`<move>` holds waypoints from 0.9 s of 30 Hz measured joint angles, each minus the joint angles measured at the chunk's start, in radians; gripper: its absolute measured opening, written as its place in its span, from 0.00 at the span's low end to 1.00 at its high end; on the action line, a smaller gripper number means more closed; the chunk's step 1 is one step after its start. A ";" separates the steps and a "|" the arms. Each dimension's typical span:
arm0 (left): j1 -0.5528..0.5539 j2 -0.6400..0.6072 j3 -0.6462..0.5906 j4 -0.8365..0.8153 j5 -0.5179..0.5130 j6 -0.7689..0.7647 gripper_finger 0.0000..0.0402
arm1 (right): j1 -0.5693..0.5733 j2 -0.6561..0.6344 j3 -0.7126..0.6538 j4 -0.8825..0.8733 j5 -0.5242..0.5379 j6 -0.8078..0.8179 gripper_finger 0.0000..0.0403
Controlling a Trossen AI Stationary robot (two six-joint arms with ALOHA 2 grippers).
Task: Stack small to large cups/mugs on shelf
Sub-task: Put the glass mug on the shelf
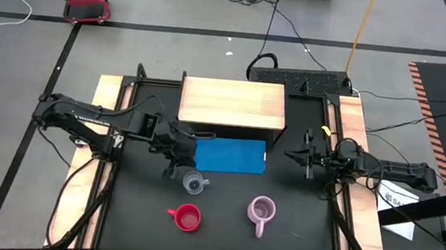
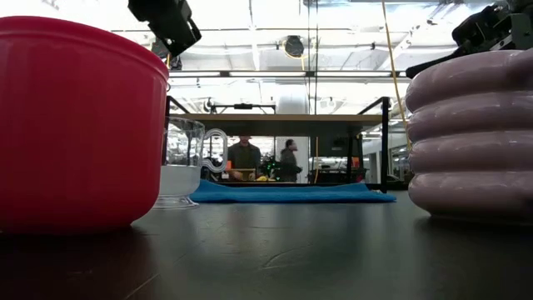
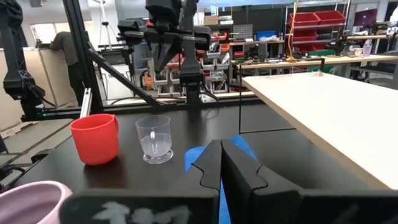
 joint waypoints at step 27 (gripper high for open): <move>0.005 0.305 0.219 -0.296 0.076 0.098 0.00 | 0.000 0.016 0.000 -0.013 0.000 -0.008 0.00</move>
